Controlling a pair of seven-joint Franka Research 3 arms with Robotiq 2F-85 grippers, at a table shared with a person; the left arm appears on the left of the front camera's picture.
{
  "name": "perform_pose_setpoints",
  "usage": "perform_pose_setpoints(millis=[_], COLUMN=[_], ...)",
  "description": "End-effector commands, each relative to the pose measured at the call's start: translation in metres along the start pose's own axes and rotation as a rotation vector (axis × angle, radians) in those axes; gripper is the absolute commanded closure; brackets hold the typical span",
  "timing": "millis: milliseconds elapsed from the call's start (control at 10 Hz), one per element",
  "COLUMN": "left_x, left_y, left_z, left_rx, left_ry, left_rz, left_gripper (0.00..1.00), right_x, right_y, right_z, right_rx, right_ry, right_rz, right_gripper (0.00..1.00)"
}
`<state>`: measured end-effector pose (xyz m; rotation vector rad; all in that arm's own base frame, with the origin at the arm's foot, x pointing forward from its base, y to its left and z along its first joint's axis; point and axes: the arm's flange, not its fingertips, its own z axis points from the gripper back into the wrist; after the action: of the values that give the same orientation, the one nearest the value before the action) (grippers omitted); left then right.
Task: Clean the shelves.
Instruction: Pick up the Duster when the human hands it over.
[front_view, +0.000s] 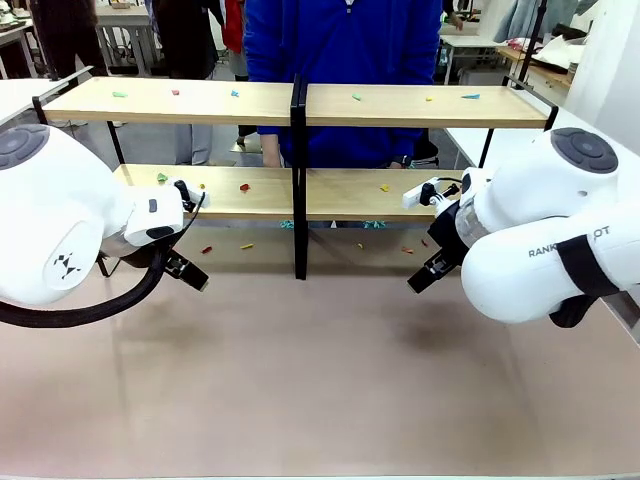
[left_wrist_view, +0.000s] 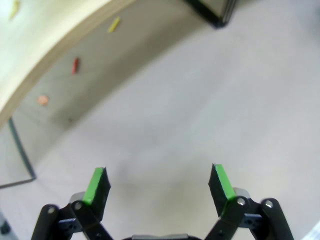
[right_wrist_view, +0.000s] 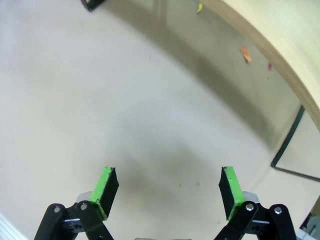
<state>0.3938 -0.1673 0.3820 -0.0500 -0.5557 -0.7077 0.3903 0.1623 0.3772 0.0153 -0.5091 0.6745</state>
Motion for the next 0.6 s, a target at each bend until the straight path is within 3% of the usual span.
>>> perform_pose_setpoints(millis=[0,300,500], left_x=[-0.051,-0.116,-0.157], left_y=[-0.007,-0.007,0.003], left_z=[0.07,0.165,0.217], left_rx=[-0.091,-0.168,-0.126], left_ry=[0.003,-0.186,-0.322], left_rz=[-0.169,-0.308,-0.29], left_gripper=[0.0,0.0,0.0], right_x=[-0.033,-0.069,-0.075], right_y=[-0.021,-0.04,-0.049], right_z=[0.079,0.17,0.232], right_rx=[0.058,0.065,0.058], right_ry=[0.01,-0.14,-0.266], right_rz=[0.042,0.055,0.107], right_gripper=[0.0,0.0,0.0])
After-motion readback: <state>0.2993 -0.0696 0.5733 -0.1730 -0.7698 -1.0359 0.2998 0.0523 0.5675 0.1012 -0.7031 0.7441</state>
